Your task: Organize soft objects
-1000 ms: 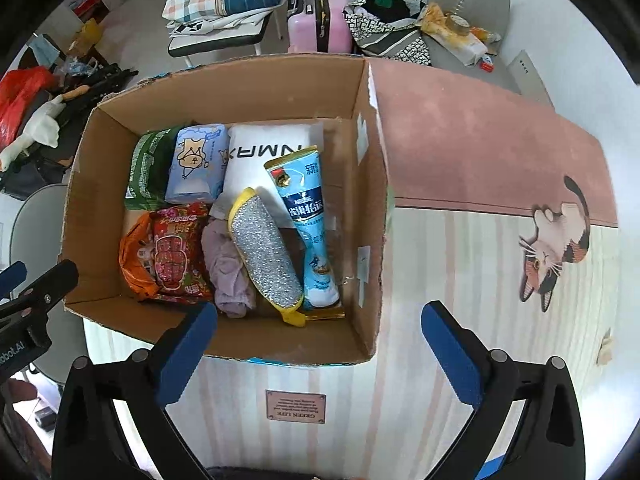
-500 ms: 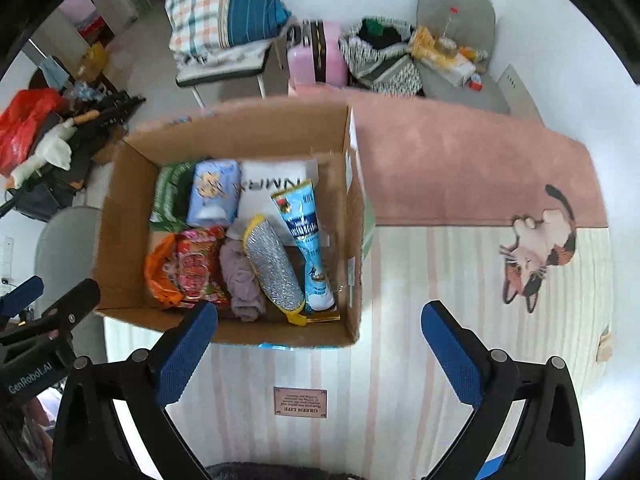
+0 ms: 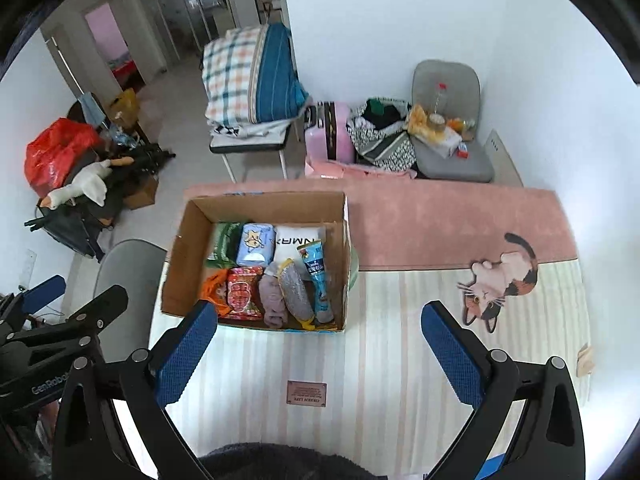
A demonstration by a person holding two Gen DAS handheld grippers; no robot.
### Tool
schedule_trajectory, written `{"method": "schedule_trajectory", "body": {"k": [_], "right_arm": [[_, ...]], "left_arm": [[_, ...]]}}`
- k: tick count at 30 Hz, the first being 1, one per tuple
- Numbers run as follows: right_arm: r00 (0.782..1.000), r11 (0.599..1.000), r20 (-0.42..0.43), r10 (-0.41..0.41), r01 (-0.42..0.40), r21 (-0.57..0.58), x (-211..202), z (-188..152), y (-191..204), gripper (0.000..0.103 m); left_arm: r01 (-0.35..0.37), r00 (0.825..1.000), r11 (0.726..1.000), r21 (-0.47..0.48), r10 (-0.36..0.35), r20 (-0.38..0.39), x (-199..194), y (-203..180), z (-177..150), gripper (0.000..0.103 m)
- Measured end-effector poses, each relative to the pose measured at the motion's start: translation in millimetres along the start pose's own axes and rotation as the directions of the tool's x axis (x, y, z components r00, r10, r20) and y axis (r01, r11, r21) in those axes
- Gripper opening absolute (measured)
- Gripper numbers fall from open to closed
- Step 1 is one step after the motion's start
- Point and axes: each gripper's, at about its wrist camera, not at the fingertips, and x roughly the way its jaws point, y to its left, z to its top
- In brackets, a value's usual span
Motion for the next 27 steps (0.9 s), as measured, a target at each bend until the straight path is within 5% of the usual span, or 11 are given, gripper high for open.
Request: {"method": "schedule_trajectory", "body": {"k": [11,27], "right_arm": [[0.996,0.999,0.086,-0.013,0.016,-0.033,-70.4,-12.7,5.3,0.103],[0.993,0.997,0.098,-0.073,0.076,-0.026,-67.9,-12.1,0.3,0.103]], "left_arm": [[0.003,0.999,1.0,-0.023,-0.002,0.049,-44.4,2.2,-13.0,0.101],[-0.011,0.998,1.0,-0.022,0.013,0.066,-48.8,0.3,-20.4,0.101]]}}
